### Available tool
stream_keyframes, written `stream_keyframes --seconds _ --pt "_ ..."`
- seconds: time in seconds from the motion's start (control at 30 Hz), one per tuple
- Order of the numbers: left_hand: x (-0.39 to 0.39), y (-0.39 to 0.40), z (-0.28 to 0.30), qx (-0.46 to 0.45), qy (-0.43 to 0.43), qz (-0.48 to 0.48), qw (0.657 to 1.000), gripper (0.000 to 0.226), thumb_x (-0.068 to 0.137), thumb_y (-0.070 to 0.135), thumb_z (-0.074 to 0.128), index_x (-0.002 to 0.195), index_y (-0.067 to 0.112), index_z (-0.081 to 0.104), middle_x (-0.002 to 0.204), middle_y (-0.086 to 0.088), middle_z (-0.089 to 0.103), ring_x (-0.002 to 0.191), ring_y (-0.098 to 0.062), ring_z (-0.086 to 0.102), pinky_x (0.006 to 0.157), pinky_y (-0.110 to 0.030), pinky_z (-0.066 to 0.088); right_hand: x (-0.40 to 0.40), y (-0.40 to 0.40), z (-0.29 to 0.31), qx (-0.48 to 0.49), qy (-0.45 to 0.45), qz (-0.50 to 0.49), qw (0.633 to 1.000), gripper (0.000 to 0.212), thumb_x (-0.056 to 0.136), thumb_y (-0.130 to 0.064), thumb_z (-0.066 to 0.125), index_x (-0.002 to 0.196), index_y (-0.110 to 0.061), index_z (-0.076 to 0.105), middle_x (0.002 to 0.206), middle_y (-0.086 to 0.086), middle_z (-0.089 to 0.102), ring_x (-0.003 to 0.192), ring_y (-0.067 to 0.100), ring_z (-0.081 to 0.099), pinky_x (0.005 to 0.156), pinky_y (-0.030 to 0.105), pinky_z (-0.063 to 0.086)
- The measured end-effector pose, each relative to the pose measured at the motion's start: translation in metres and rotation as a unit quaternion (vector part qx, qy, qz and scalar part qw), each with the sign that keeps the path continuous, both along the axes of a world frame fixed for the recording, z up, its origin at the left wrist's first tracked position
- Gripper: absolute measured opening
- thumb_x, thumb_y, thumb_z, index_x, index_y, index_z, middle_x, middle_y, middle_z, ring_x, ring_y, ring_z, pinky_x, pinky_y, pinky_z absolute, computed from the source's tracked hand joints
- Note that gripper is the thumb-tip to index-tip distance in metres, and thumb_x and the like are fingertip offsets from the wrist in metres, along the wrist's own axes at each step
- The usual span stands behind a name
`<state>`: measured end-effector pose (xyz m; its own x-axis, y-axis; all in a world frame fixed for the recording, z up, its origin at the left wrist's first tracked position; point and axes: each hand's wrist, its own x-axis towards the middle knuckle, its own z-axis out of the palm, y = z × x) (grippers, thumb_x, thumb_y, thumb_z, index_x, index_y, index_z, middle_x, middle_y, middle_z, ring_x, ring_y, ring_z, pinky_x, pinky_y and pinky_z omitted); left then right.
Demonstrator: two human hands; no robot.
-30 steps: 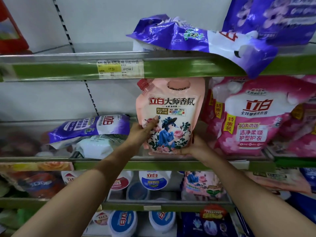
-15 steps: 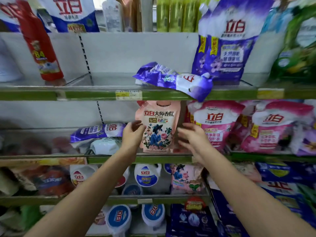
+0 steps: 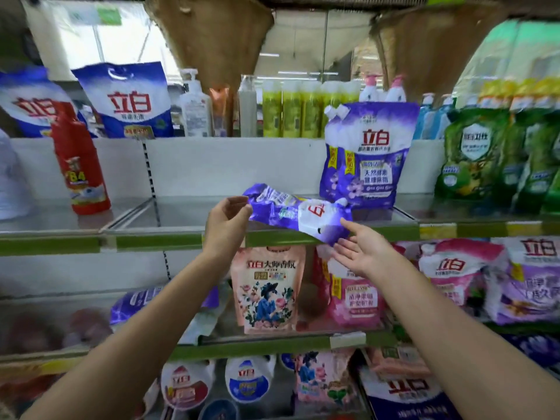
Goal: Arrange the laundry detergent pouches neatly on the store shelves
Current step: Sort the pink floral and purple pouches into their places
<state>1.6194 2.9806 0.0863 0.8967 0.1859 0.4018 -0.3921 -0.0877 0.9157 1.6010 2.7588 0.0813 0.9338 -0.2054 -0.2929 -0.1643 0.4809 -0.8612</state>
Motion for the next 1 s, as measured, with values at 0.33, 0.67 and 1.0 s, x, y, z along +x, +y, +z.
stream_keyframes --seconds 0.33,0.67,1.0 --pt "0.087 0.002 0.021 0.150 0.034 0.030 0.988 0.035 0.092 0.015 0.058 0.126 0.008 0.054 0.115 -0.005 0.051 0.090 -0.016 0.053 0.045 -0.005 0.042 0.031 -0.013 -0.004 -0.043 0.054 0.024 0.997 0.019 0.088 -0.018 0.068 0.102 -0.008 0.059 0.082 0.009 0.059 0.065 0.021 0.058 0.048 0.033 0.059" --pt "0.156 0.003 0.020 0.226 0.152 0.026 0.962 0.045 0.092 0.035 0.060 0.126 0.008 0.050 0.116 -0.014 0.060 0.103 -0.031 0.062 0.082 -0.036 0.049 0.073 0.001 0.037 -0.215 -0.086 -0.032 0.972 0.012 0.088 0.006 0.057 0.080 -0.003 0.057 0.055 0.008 0.054 0.033 0.009 0.048 0.049 0.026 0.053" --pt "0.154 0.005 0.003 0.175 0.121 0.125 0.969 0.027 0.103 0.024 0.033 0.111 0.004 0.049 0.115 -0.027 0.059 0.109 -0.038 0.056 0.088 -0.040 0.043 0.139 0.049 0.128 -0.202 -0.252 0.027 0.946 0.023 0.086 -0.003 0.065 0.066 -0.013 0.060 0.054 0.004 0.062 0.048 0.018 0.056 0.062 0.031 0.045"
